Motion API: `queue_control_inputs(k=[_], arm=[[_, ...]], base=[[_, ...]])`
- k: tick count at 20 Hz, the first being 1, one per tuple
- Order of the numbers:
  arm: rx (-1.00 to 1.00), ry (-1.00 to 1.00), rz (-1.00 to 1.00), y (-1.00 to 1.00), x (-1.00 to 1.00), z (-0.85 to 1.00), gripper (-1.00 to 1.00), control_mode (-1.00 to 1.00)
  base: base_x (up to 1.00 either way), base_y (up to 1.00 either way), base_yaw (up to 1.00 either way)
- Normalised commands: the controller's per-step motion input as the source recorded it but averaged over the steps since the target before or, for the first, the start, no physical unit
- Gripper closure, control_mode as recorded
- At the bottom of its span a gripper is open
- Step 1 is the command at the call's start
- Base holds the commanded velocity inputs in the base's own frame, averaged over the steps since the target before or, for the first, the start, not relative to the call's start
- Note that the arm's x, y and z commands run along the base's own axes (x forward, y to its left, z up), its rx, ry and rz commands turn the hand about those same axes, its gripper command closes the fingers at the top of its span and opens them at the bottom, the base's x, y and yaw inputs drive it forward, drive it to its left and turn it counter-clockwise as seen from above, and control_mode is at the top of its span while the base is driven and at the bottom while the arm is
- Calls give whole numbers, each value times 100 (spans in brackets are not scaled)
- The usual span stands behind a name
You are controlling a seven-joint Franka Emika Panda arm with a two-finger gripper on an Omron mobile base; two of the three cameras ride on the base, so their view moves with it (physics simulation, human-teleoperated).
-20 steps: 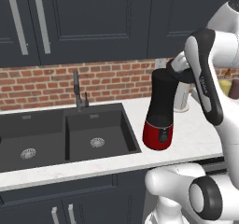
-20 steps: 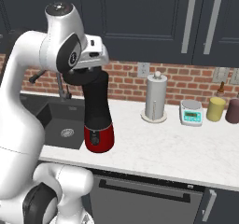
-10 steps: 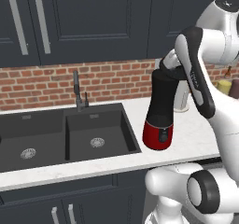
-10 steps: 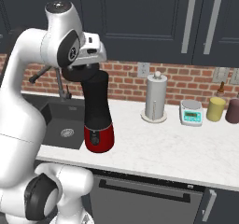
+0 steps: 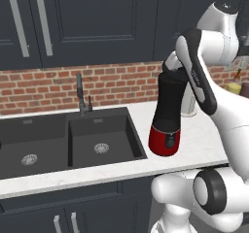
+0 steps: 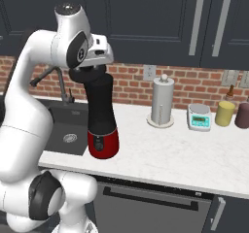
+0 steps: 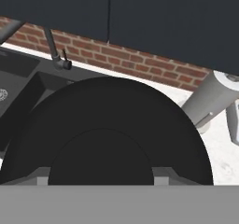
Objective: Close the lid blender by securely placing the lid on top.
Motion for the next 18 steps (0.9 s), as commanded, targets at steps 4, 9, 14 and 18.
queue_control_inputs(k=[4,9,14,18], arm=[[0,0,0,0,19,-21,100,-100],[0,0,0,0,14,-25,100,-100],[0,0,0,0,16,-16,100,-100],[0,0,0,0,23,-4,100,-100]], base=[[0,0,0],[0,0,0],[0,0,0],[0,0,0]])
